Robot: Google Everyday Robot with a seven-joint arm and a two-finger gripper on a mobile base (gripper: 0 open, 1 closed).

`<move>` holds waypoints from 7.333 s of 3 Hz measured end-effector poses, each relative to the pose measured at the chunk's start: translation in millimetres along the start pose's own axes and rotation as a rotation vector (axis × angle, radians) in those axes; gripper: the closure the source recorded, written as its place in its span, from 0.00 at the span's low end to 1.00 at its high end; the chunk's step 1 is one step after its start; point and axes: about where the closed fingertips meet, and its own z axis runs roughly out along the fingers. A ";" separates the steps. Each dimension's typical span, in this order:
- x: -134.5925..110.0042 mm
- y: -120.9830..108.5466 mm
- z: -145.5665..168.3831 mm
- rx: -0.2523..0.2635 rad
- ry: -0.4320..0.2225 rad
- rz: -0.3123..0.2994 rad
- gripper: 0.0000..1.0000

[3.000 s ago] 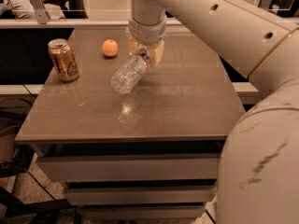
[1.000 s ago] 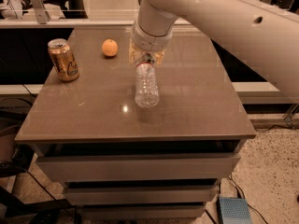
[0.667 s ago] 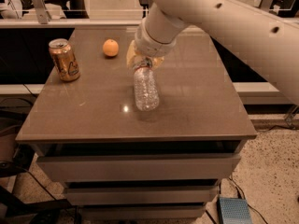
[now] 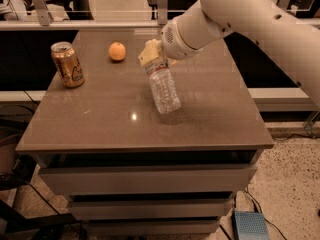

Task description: Place water bottle upright

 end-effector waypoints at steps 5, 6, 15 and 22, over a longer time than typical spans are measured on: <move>49.4 -2.9 -68.3 0.121 0.701 -0.240 1.00; 52.7 -9.5 -69.7 0.119 0.787 -0.245 1.00; 3.7 -37.9 -33.4 0.026 0.907 -0.394 0.36; -71.2 62.5 -54.4 -0.066 0.771 -0.226 0.00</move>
Offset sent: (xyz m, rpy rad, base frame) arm 0.0083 -0.0274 0.0594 0.1477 -0.5812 0.0746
